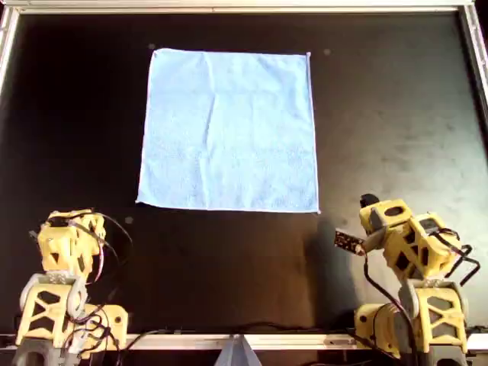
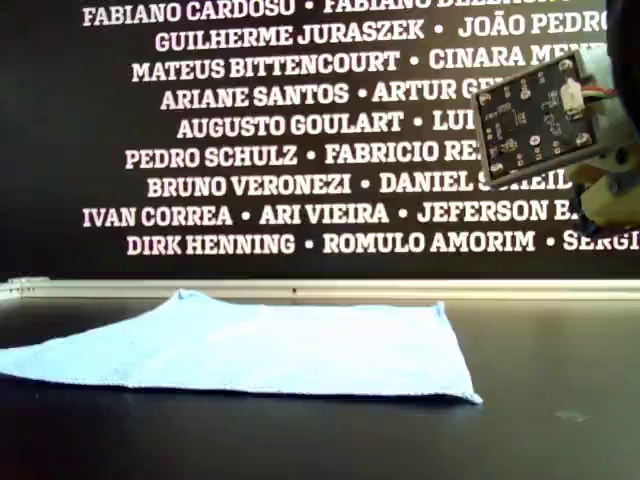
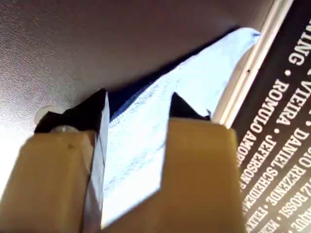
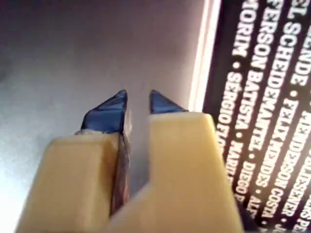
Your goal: Fold a cloth
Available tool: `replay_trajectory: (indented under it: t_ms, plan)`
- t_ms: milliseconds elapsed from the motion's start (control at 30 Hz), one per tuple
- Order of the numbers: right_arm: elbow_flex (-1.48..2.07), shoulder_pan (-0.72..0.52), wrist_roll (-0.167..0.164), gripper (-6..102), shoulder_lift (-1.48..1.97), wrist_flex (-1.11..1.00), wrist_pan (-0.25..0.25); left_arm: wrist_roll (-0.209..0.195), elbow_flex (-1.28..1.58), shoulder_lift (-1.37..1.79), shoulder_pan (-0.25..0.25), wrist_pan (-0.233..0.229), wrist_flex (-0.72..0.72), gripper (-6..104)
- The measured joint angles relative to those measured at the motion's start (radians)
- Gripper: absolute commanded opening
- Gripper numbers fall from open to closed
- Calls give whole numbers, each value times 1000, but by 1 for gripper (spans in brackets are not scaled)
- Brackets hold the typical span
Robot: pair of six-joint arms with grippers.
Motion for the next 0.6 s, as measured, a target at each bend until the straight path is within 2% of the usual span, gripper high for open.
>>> replay_trajectory:
  t_ms: [200, 233, 267, 333, 433, 500, 600]
  plan:
    - [-18, 17, -12, 39, 0, 0, -25, 6, 0, 0, -2, 8, -2, 49]
    - [-21, 34, -12, 39, 0, 0, -31, 6, 0, 0, -15, 8, -2, 49]
    - [-21, 51, -12, 40, 0, 0, -38, 6, 0, 0, -43, -6, -2, 49]
    - [-20, 77, -20, 41, 0, 0, -58, 6, 0, 0, -115, 12, -2, 49]
    - [-20, 123, -58, 41, 0, 0, -72, 6, 0, -15, -227, 12, -2, 49]
    - [-20, 163, -77, 41, -23, 0, -72, 6, 0, -48, -268, 12, -2, 49]
    - [-43, 176, -86, 41, -133, -8, -74, 6, 0, -115, -288, 12, -12, 49]
